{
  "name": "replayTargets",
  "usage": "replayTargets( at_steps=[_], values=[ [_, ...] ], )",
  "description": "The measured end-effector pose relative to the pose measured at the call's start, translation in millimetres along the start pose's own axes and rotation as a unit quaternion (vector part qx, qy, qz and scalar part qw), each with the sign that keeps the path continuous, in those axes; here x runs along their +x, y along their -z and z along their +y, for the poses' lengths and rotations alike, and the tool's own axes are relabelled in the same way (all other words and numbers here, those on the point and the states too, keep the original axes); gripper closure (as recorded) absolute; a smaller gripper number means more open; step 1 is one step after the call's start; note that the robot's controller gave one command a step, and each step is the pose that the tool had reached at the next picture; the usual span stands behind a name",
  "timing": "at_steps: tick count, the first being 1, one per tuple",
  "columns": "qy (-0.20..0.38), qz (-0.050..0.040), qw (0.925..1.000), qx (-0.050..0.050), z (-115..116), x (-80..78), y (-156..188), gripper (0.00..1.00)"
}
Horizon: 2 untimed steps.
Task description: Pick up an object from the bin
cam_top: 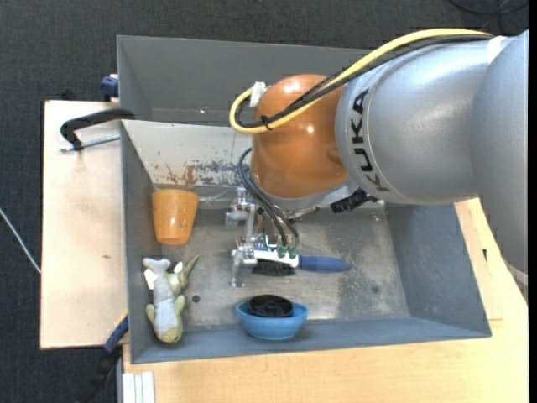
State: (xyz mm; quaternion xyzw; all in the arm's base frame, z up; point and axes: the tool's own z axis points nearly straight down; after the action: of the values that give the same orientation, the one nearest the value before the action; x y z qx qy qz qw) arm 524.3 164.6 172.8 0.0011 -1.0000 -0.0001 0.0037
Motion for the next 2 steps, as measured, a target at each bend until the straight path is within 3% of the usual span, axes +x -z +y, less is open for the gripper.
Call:
replayTargets(
  at_steps=[1, 2],
  values=[
    [0.031, -0.0064, 0.9995, -0.002, -83.5, -20.9, -101.9, 0.0],
    [0.001, -0.0073, 1.0, -0.001, -92.3, -16.9, -70.4, 0.0]
  ],
)
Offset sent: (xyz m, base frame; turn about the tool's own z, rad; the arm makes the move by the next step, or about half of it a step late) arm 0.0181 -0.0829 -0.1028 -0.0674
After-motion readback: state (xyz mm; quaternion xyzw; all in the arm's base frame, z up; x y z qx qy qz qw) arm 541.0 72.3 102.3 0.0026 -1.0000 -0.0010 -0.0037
